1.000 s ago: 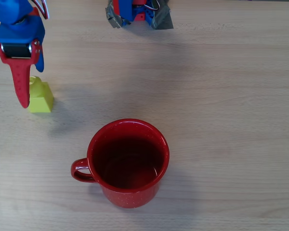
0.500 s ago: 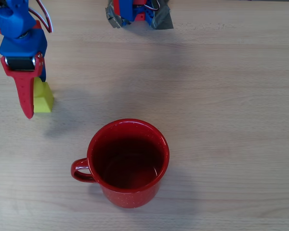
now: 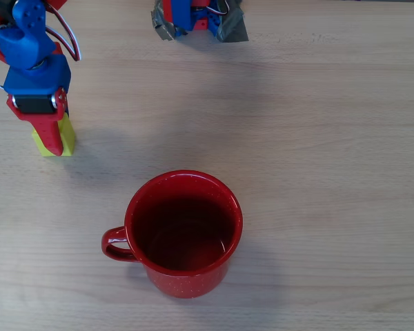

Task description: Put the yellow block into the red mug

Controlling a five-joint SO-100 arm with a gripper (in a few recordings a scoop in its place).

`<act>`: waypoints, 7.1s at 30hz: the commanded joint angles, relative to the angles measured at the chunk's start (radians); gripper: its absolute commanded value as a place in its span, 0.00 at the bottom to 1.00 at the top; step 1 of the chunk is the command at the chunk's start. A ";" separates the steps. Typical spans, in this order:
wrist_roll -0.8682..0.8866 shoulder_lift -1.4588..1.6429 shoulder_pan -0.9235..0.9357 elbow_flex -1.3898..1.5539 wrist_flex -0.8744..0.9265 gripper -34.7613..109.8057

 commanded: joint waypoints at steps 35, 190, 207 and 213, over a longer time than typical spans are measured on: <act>0.698 0.552 -0.334 -0.273 0.486 0.24; 0.739 2.172 -0.675 1.718 -0.216 0.24; 0.739 2.210 -0.696 1.726 -0.192 0.27; 0.738 2.210 -0.696 1.726 -0.192 0.25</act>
